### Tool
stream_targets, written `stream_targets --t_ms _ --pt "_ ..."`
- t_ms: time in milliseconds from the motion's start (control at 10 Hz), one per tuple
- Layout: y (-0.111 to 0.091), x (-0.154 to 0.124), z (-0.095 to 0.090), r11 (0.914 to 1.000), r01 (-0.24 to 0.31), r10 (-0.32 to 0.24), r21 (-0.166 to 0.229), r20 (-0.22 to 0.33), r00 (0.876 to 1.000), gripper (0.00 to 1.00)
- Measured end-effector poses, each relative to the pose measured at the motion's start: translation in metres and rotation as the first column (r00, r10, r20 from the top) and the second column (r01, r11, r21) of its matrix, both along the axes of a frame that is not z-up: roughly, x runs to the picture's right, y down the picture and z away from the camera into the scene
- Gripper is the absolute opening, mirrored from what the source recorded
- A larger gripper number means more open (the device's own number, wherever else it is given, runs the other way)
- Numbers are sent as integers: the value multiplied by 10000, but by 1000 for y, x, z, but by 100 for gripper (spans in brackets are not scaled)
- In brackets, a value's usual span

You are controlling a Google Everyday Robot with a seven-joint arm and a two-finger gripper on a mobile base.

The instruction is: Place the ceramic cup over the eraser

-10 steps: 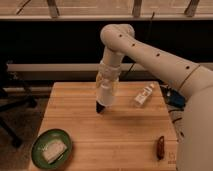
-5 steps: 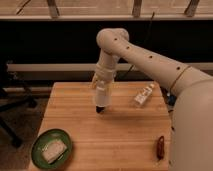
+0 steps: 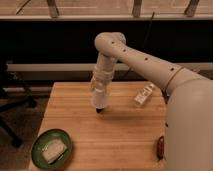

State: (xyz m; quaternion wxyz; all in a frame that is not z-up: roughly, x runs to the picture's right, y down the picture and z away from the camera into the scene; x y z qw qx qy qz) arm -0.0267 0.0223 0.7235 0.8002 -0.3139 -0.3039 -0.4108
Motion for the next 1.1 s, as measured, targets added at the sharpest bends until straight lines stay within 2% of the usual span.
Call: stream_targets --t_ms 200,300,500,800,900,1000,1100 --pt "4 2 10 10000 -10 10 19 -56 10000 0" --pt "6 4 17 10000 -48 49 56 -90 9999 4" --pt "10 6 27 9999 -155 155 61 -98 9998 21" --pt "18 5 45 9997 -249 248 -29 -89 9997 53" --pt "19 3 47 9997 -232 232 -50 -87 9997 59" --pt "23 -3 56 9998 -171 169 -116 -98 9998 78" --pt "25 -4 60 9998 -194 192 -109 -135 9997 80"
